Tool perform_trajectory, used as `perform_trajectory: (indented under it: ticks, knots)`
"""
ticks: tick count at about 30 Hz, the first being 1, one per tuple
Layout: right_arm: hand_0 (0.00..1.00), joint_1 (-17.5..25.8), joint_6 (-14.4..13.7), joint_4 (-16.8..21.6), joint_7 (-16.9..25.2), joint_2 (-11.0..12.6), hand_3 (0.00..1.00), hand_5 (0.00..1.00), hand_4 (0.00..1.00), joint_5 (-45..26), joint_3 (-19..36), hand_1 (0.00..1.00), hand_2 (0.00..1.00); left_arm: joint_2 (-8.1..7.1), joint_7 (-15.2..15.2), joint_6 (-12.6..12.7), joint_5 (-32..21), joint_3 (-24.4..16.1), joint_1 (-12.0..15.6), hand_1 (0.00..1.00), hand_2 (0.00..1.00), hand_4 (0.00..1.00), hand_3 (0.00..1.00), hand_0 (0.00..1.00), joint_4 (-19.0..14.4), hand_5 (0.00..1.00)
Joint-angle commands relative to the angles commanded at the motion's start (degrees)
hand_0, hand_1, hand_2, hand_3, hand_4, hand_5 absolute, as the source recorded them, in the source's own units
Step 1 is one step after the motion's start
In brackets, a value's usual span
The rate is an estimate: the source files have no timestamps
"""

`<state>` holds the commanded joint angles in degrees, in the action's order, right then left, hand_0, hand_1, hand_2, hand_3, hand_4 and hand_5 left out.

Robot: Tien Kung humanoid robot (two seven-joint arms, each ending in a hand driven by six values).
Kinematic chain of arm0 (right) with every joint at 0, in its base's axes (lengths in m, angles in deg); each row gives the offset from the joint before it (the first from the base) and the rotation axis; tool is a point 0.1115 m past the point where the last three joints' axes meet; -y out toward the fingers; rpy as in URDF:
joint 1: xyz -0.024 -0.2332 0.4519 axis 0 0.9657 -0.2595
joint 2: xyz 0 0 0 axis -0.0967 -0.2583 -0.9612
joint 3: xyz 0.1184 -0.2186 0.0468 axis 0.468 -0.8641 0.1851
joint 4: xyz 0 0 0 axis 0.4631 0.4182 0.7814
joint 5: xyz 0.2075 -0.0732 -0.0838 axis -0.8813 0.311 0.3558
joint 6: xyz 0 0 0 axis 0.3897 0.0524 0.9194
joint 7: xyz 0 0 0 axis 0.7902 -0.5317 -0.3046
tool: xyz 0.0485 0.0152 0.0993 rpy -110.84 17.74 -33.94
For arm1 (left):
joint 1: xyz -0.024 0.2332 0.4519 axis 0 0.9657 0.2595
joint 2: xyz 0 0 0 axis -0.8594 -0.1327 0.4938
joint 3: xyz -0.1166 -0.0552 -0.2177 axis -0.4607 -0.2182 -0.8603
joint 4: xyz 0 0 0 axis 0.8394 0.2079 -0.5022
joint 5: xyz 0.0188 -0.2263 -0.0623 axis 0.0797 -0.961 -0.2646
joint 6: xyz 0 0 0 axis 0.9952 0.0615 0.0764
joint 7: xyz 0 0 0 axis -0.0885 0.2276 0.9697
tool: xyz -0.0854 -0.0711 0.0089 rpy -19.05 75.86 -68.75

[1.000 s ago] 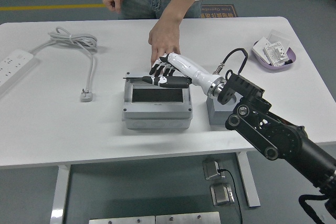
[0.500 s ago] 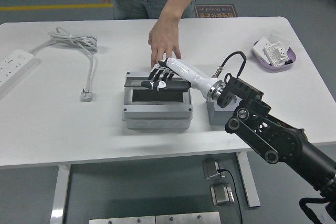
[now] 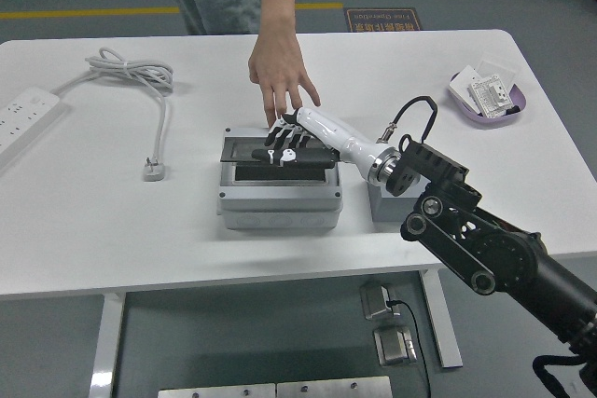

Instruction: Fetch the battery,place it into the box,close the lid of the box

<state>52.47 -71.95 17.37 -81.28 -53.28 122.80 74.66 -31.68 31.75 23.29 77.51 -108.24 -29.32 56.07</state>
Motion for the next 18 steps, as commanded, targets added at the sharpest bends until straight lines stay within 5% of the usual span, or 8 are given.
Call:
perform_trajectory:
  ticks: [18]
  knots:
    - [0.405,1.59,-0.31,-0.33,0.29,0.13,0.555,0.844,0.998,-0.19,0.70,0.463,0.548,0.12,-0.06,-0.02,0.05,0.08,0.11,0.403,0.590,0.714,0.640,0.588,0.00,0.224]
